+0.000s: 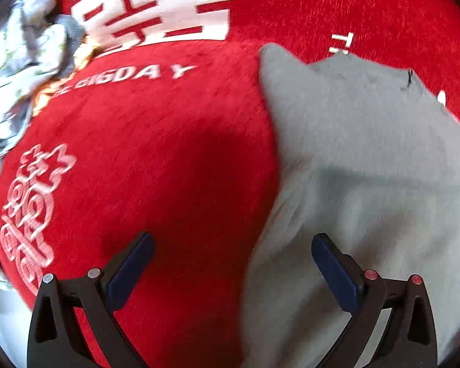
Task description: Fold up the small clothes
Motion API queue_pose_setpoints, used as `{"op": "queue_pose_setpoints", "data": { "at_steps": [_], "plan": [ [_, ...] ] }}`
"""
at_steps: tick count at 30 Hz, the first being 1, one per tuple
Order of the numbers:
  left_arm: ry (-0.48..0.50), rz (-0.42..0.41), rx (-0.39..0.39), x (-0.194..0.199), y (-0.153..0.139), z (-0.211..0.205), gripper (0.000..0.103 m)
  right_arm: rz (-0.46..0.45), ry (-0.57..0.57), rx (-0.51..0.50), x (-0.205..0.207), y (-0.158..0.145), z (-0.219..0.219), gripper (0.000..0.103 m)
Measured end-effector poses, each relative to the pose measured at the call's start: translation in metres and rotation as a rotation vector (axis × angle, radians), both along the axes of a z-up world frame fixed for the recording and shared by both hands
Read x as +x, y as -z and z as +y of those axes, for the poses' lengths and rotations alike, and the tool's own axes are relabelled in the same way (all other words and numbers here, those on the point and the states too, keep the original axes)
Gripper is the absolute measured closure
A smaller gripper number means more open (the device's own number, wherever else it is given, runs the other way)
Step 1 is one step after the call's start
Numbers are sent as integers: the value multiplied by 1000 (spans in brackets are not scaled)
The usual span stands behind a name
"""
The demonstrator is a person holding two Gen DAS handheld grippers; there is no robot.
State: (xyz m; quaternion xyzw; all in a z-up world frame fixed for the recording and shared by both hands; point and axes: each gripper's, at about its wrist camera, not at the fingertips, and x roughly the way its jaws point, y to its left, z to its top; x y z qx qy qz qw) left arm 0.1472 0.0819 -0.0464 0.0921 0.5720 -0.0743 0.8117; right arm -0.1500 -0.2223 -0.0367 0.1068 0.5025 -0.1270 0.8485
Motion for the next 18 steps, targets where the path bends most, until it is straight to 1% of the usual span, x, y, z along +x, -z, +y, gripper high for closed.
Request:
{"op": "queue_pose_setpoints", "data": {
  "at_steps": [2, 4, 6, 7, 9, 10, 12, 13, 15, 18],
  "plan": [
    [15, 2, 28, -23, 2, 12, 0, 26, 17, 24, -10, 10, -2, 15],
    [25, -1, 42, -50, 4, 19, 0, 20, 5, 2, -21, 13, 7, 15],
    [27, 22, 23, -78, 1, 28, 0, 40, -21, -12, -33, 18, 20, 13],
    [22, 40, 0, -88, 0, 32, 0, 44, -29, -10, -36, 21, 24, 10],
    [18, 95, -20, -106, 4, 37, 0, 76, -52, 27, -47, 27, 34, 7],
    [24, 107, -18, -115, 5, 38, 0, 80, -53, 43, -49, 27, 35, 7],
    [41, 143, -36, -128, 7, 41, 0, 82, -47, 135, -54, 29, 33, 7],
    [42, 169, -52, -136, 10, 43, 0, 102, -30, 189, -56, 33, 30, 7],
    [43, 206, -83, -150, 17, 49, 0, 129, -14, 216, -58, 40, 29, 7],
    [21, 249, -116, -157, 24, 56, 0, 152, -21, 225, -58, 44, 32, 5]
  ]
}}
